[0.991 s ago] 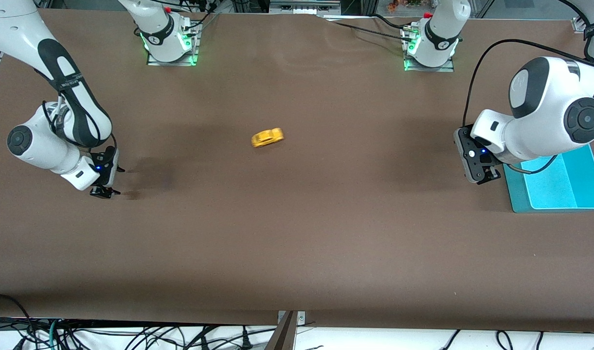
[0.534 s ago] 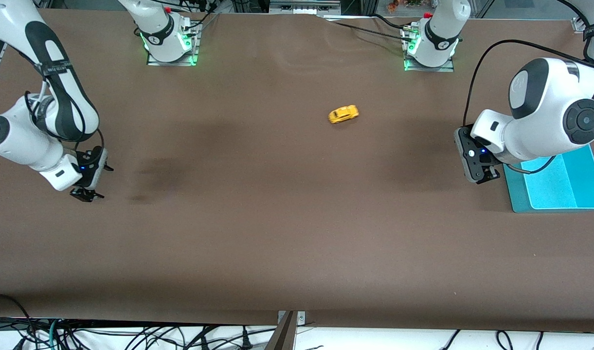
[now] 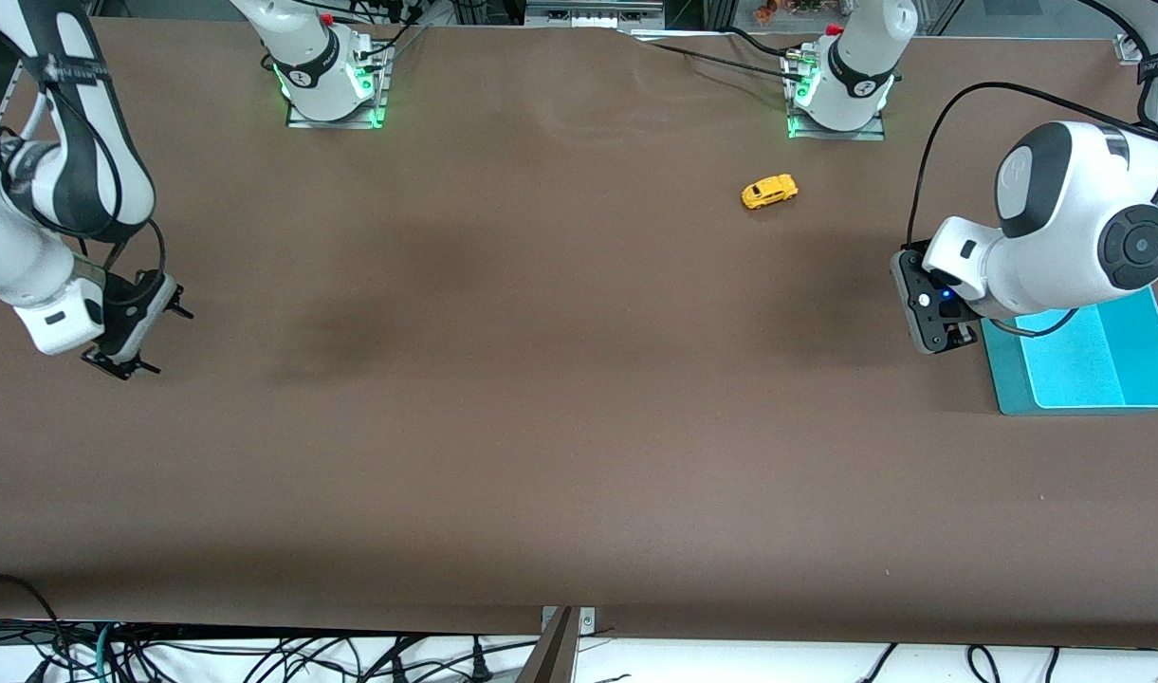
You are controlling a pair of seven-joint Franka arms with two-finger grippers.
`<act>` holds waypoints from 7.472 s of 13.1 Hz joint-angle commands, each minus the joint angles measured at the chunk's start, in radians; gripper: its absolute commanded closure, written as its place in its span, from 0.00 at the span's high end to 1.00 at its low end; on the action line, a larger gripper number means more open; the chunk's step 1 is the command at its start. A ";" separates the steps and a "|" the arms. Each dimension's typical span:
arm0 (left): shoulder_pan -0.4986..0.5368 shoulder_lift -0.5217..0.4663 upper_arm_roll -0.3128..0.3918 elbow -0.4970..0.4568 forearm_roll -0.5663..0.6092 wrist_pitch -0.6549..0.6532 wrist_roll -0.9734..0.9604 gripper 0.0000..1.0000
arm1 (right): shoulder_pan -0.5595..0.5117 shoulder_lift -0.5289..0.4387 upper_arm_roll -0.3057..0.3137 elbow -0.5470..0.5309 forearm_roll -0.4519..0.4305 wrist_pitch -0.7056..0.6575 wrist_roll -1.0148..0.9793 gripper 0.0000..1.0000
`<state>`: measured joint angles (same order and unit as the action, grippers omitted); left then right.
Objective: Wind and store yellow beetle car
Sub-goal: 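Move the left gripper toward the car while the right gripper withdraws, then lower the left gripper over the yellow car, then close the left gripper on the car body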
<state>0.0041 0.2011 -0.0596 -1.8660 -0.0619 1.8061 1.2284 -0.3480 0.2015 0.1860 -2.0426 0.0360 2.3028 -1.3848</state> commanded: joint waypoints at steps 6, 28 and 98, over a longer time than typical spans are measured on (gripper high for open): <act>0.014 -0.161 -0.005 -0.310 0.019 0.140 0.025 1.00 | 0.003 -0.207 0.012 -0.056 0.015 -0.149 0.403 1.00; 0.014 -0.252 -0.184 -0.726 0.005 0.524 0.003 1.00 | 0.083 -0.346 0.033 -0.001 -0.004 -0.444 1.201 1.00; 0.132 -0.250 -0.533 -1.041 -0.139 0.711 -0.236 0.30 | 0.090 -0.255 0.059 0.073 -0.035 -0.511 1.279 1.00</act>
<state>0.1245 -0.0188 -0.5804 -2.8462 -0.2191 2.4692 0.9711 -0.2589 -0.0638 0.2442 -1.9990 0.0148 1.8177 -0.0958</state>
